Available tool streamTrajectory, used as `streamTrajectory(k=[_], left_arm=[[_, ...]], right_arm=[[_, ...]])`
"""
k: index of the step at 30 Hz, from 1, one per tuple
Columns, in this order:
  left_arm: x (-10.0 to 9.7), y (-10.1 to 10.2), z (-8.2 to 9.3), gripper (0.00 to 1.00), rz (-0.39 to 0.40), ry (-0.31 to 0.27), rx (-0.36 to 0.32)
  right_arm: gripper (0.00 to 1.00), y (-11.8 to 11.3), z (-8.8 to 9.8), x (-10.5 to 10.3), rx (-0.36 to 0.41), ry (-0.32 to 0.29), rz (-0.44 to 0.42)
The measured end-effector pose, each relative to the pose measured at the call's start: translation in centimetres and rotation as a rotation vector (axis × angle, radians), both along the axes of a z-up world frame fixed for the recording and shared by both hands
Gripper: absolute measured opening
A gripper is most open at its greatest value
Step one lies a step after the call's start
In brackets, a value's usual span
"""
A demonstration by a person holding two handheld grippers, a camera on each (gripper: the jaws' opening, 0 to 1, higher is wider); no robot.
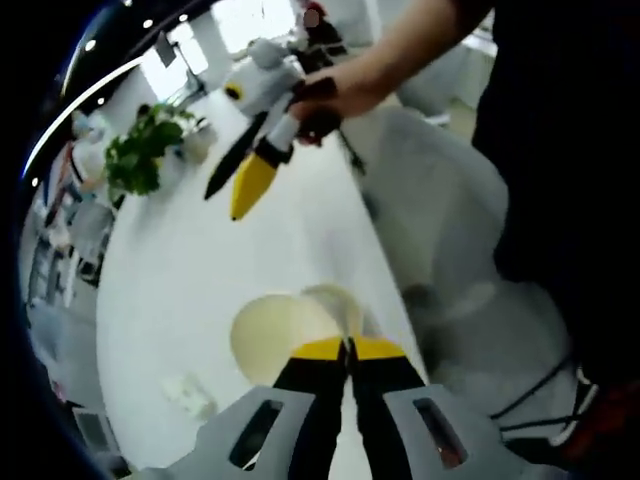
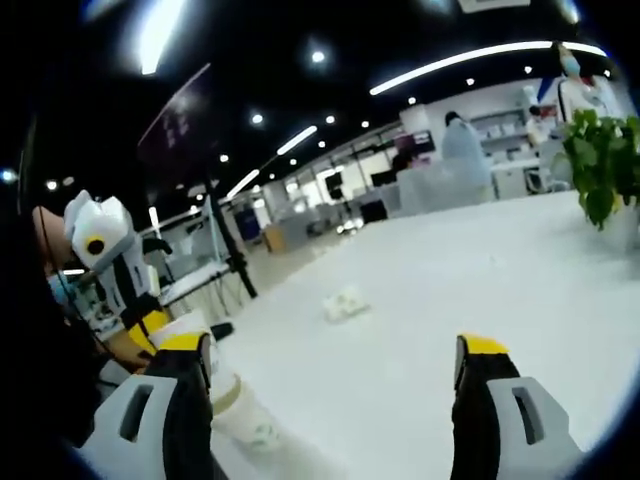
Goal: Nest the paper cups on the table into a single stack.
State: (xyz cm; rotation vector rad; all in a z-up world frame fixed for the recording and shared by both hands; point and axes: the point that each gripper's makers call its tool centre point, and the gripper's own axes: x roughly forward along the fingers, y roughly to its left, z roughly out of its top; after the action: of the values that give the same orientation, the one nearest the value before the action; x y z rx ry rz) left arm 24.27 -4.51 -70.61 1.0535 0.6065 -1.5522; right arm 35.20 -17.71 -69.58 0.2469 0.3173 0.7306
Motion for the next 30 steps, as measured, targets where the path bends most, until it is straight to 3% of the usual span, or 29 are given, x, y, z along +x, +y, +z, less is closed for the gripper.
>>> streamTrajectory(k=[30], left_arm=[[-0.3, -0.7, -2.9, 0.00, -0.043, 0.033, 0.078]], right_arm=[[0.99, -0.8, -1.0, -0.3, 0.011, 0.025, -0.016]])
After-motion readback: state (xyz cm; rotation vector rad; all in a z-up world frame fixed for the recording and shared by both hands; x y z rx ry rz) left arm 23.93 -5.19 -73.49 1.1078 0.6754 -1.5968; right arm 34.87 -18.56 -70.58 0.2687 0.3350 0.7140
